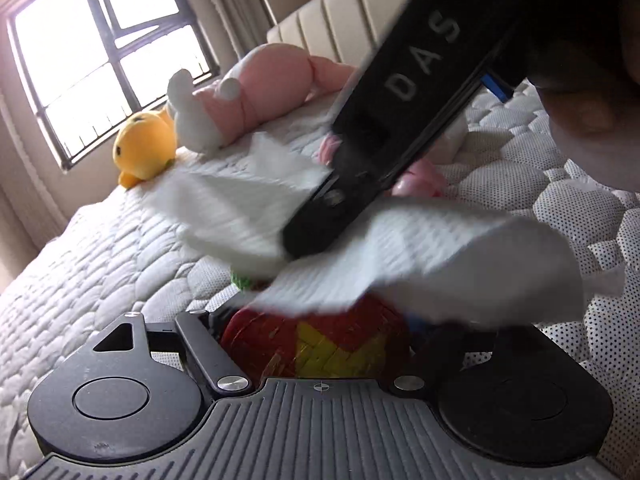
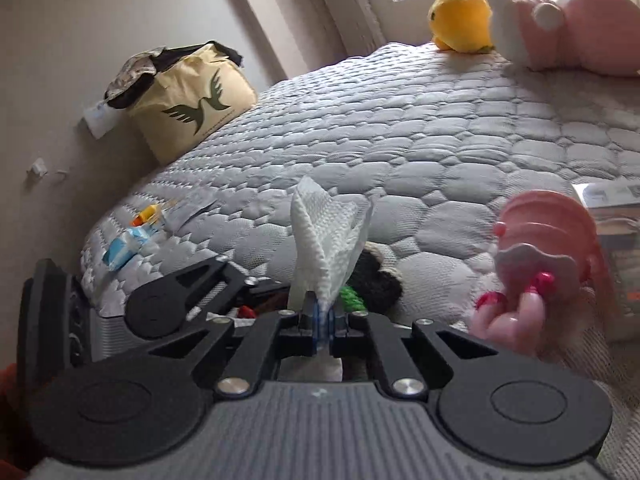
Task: Clean container
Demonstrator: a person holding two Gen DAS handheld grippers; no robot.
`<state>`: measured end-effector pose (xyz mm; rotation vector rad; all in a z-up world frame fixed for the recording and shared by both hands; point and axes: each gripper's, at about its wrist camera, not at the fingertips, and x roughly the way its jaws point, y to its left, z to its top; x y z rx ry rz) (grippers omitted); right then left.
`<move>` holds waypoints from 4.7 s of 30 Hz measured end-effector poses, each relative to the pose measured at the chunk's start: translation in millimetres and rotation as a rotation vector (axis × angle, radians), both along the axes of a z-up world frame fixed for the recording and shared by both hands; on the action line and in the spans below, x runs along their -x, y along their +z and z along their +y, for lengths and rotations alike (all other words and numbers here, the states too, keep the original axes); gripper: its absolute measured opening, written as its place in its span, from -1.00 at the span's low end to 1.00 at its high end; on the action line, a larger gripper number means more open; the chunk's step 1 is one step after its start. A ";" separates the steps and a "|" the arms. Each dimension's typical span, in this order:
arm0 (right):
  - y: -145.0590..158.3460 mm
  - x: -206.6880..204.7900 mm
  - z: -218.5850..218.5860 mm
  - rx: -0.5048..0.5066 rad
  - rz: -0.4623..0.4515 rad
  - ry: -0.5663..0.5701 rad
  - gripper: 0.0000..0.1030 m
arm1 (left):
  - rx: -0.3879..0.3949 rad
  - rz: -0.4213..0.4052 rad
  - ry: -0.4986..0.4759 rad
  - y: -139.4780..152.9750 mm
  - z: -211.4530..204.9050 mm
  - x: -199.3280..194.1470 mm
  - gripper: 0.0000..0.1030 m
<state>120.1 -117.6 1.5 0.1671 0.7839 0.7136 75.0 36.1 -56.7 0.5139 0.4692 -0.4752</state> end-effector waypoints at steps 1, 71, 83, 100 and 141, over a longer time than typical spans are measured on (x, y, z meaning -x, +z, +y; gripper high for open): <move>-2.0 0.0 -5.8 0.021 0.001 -0.021 -0.89 | 0.012 0.005 0.008 1.9 1.4 -0.3 0.69; 35.7 44.1 10.7 0.037 -0.101 0.133 -0.89 | 0.043 0.051 0.057 9.8 1.0 22.7 0.72; 10.2 8.0 -42.0 0.142 -0.055 -0.125 -0.89 | 0.033 0.059 0.015 14.1 4.2 25.5 0.71; -9.0 -5.0 -38.1 0.122 -0.054 -0.132 -0.89 | -0.010 0.098 0.007 8.4 -24.5 15.6 0.81; 29.8 28.3 -29.4 -0.133 -0.110 -0.011 -0.89 | -0.285 -0.170 -0.060 -14.6 -10.3 10.2 0.41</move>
